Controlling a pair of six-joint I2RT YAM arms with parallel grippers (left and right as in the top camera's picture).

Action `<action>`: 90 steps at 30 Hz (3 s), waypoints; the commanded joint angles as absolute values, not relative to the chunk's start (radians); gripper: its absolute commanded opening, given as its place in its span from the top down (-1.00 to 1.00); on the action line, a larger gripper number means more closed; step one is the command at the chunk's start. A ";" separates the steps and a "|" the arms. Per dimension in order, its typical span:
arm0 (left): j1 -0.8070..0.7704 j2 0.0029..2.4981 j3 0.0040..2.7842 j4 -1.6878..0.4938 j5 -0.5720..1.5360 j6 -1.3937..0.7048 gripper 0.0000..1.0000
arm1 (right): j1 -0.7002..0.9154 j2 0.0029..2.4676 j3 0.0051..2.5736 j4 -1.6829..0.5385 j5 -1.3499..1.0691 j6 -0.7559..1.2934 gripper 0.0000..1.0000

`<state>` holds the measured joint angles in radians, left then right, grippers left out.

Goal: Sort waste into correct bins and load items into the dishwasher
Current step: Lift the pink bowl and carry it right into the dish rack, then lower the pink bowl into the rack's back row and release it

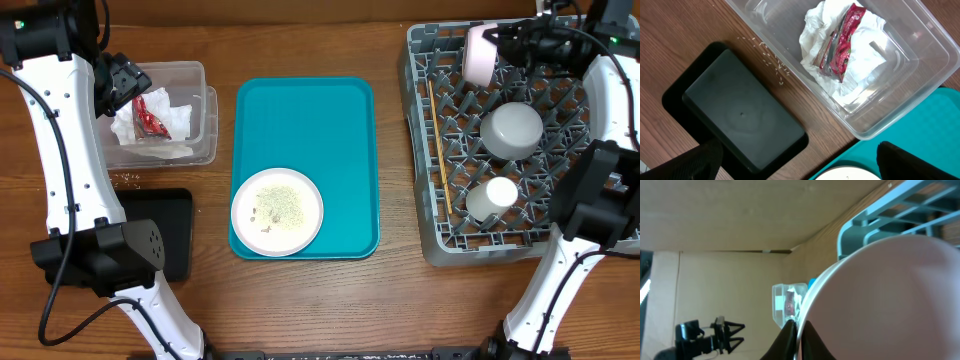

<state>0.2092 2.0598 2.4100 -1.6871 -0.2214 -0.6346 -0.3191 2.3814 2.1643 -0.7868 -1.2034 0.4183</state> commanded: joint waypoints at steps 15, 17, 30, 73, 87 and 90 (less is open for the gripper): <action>0.202 2.051 2.408 -1.689 -0.236 -0.651 -1.00 | -0.421 2.343 2.168 -0.908 -1.009 0.419 0.26; 0.202 2.051 2.408 -1.689 -0.236 -0.651 -1.00 | -0.424 2.312 2.168 -0.938 -0.945 0.414 0.07; 0.202 2.051 2.408 -1.689 -0.236 -0.651 -1.00 | -0.398 2.104 2.168 -1.056 -0.800 0.357 -0.31; 0.202 2.051 2.408 -1.689 -0.236 -0.651 -1.00 | -0.127 2.256 2.148 -1.064 0.023 0.428 0.92; 0.202 2.050 2.408 -1.689 -0.236 -0.651 -1.00 | -0.152 2.253 2.181 -1.133 0.183 0.498 0.92; 0.202 2.051 2.408 -1.689 -0.236 -0.651 -1.00 | -0.159 2.243 2.225 -1.171 0.183 0.499 0.92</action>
<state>0.2092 2.0598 2.4100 -1.6871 -0.2214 -0.6346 -0.1471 2.2616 2.1628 -1.1629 0.1539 0.4854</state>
